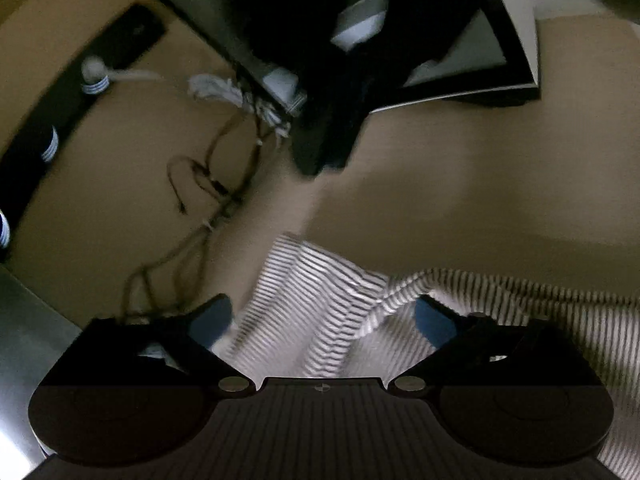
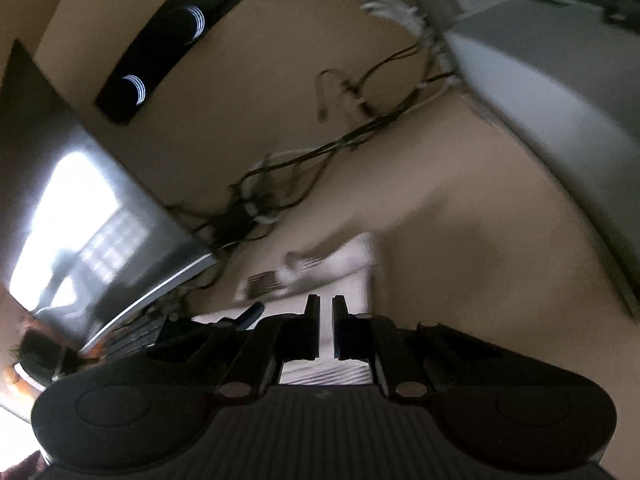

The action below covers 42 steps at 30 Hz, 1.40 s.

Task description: Fold clothes

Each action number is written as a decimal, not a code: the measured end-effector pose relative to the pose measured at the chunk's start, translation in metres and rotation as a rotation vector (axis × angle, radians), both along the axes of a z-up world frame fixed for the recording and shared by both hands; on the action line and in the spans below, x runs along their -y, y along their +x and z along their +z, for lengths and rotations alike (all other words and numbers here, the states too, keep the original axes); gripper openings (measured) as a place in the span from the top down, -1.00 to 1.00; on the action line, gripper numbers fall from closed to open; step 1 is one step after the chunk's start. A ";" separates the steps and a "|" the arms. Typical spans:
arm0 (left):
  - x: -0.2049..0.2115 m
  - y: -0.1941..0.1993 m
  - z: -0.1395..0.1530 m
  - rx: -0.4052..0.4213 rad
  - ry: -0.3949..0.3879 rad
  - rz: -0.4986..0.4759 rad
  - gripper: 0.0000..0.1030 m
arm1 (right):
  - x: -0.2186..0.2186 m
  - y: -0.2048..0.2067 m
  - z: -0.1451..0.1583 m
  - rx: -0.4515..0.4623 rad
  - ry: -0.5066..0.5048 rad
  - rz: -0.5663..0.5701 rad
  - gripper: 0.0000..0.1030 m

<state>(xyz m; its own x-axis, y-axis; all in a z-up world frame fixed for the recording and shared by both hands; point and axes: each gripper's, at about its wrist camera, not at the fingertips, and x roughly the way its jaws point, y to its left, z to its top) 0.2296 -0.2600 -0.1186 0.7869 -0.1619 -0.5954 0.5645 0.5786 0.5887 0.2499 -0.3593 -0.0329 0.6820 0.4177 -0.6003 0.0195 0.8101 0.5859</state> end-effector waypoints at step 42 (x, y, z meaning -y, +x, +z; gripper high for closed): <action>-0.431 -0.008 0.099 -0.002 -0.705 1.187 0.81 | -0.102 -0.055 -0.055 -0.118 -0.236 0.169 -0.57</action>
